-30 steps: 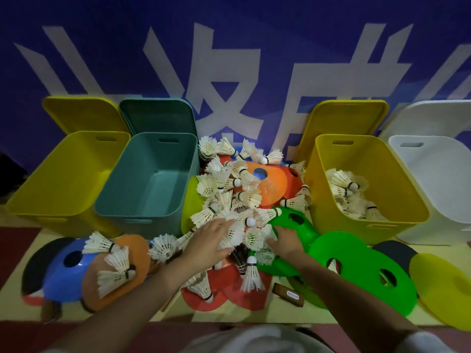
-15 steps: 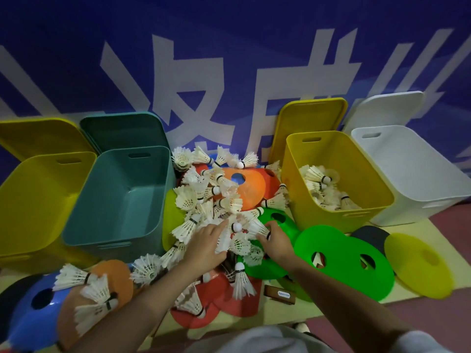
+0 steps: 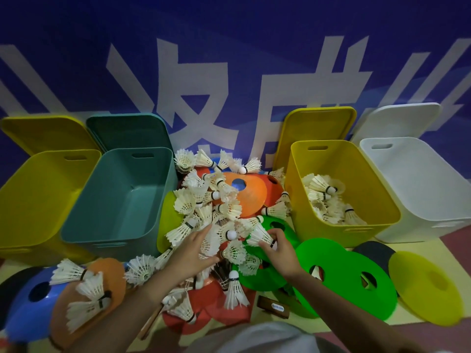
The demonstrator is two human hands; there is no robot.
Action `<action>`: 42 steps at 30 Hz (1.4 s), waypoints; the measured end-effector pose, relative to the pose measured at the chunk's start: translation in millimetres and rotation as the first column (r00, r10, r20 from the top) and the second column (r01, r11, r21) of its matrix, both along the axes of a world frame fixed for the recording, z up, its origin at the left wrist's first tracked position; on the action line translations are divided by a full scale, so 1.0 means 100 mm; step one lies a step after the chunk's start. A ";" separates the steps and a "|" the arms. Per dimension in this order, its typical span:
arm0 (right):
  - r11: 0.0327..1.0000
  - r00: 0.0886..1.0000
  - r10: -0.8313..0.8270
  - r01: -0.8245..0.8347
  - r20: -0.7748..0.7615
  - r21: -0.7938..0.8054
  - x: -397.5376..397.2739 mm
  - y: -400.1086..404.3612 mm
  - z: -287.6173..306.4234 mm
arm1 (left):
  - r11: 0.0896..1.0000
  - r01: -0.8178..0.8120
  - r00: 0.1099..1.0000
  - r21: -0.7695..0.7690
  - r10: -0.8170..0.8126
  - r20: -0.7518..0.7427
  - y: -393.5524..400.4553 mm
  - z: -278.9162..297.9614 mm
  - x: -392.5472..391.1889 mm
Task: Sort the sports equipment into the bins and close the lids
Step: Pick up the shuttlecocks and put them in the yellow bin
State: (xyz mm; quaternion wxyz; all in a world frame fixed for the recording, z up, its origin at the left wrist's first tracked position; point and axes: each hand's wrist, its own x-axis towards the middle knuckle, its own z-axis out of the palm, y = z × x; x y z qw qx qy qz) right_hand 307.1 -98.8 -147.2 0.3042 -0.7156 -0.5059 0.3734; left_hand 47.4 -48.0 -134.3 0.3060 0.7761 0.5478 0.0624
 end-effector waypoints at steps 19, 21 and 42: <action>0.972 0.985 0.072 -0.033 -0.160 0.233 0.15 0.28 0.43 | 0.937 -0.286 0.940 0.198 0.235 0.249 0.06 0.15 0.19; 0.952 0.986 0.092 -0.046 -0.141 0.303 0.27 0.31 0.52 | 0.931 -0.301 0.923 0.209 0.228 0.311 0.13 0.29 0.29; 0.960 0.893 -0.219 0.124 0.394 0.253 2.75 0.34 0.64 | 0.985 -0.001 0.864 0.175 -0.087 0.495 0.72 0.96 2.77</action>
